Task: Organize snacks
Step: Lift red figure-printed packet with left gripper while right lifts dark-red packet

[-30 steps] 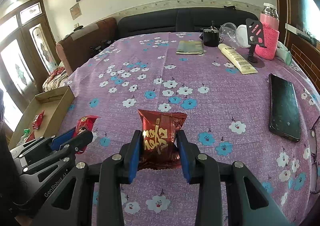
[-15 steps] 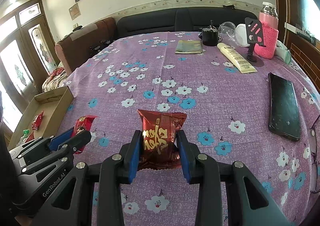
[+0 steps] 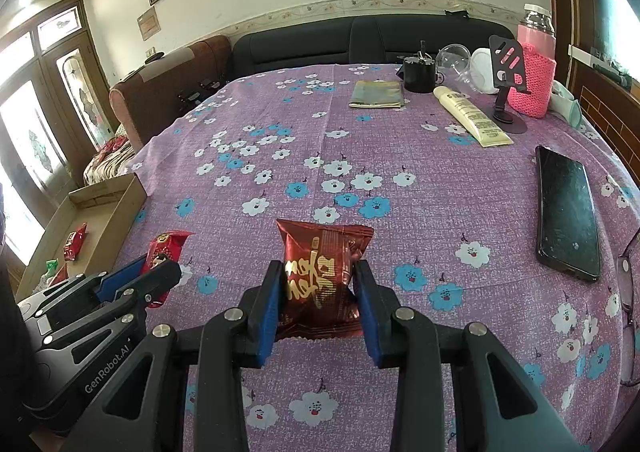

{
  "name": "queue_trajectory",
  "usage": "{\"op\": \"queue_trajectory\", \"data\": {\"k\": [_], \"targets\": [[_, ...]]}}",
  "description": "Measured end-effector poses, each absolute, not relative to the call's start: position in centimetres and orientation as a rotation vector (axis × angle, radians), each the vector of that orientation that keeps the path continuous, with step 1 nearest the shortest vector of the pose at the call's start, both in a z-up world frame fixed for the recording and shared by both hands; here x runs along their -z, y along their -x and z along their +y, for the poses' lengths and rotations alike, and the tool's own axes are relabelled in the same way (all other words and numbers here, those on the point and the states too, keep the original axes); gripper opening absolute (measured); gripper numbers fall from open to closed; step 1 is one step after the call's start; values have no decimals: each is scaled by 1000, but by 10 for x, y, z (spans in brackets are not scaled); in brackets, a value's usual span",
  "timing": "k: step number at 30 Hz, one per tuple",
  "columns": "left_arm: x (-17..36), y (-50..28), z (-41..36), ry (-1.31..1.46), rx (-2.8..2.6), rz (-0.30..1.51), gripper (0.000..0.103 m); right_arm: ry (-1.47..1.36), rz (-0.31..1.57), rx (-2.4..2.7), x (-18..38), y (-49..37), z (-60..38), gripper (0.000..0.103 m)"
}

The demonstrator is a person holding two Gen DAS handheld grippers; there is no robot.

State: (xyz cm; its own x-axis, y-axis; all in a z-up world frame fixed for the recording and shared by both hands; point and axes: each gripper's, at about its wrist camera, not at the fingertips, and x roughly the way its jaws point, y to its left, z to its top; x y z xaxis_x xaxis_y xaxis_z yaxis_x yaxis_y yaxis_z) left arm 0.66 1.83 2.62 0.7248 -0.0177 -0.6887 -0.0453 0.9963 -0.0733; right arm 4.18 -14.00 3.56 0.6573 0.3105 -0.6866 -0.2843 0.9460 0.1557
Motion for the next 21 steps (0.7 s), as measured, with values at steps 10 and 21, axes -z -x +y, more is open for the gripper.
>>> {"op": "queue_trajectory", "data": {"k": [10, 21], "targets": [[-33, -5, 16, 96, -17, 737, 21, -54, 774, -329, -39, -42, -146, 34], [-70, 38, 29, 114, 10, 655, 21, -65, 720, -362, -59, -29, -137, 34]]}}
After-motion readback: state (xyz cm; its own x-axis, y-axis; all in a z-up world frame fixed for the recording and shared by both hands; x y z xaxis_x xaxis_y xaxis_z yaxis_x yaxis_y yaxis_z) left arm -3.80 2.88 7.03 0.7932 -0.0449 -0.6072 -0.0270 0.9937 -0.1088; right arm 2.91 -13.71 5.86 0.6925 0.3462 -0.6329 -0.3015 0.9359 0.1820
